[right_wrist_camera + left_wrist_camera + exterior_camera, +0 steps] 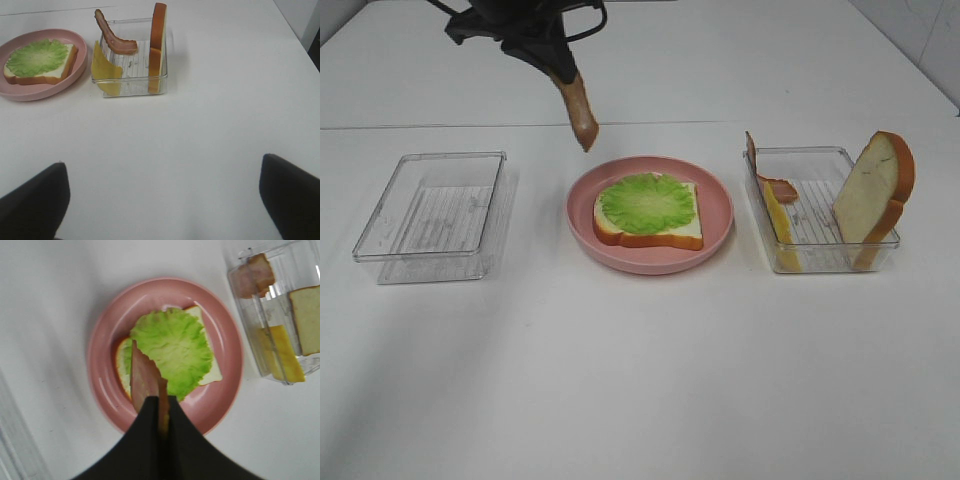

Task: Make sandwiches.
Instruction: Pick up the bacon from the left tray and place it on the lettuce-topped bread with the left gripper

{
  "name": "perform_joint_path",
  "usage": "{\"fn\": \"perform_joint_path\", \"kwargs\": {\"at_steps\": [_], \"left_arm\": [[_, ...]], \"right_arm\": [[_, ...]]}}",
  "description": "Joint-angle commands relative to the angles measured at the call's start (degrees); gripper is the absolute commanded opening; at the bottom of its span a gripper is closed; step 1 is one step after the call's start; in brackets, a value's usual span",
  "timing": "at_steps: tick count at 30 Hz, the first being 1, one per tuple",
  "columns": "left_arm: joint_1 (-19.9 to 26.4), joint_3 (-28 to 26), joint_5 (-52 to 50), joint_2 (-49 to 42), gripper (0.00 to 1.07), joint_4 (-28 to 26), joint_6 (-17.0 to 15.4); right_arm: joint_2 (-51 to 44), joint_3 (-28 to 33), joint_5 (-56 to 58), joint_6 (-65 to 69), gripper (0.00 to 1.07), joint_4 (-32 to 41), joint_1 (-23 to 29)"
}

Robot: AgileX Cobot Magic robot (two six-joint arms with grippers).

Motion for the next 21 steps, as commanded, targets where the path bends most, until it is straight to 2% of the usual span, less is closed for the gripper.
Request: {"fn": "perform_joint_path", "kwargs": {"at_steps": [1, 5, 17, 21], "left_arm": [[-1.72, -0.29, -2.41, -0.23, 0.0, -0.86, -0.57], [-4.93, -0.29, -5.5, 1.49, 0.0, -2.35, -0.52], [-9.45, -0.29, -9.51, 7.05, 0.0, -5.73, -0.29], [-10.43, -0.29, -12.55, 8.59, 0.0, -9.8, -0.29]], "right_arm": [[-1.78, 0.17, -0.52, -0.57, 0.96, -0.23, -0.29], [-1.78, 0.17, -0.52, -0.57, 0.96, -0.23, -0.29], [-1.78, 0.17, -0.52, -0.57, 0.96, -0.23, -0.29], [-1.78, 0.17, -0.52, -0.57, 0.96, -0.23, -0.29]]}}
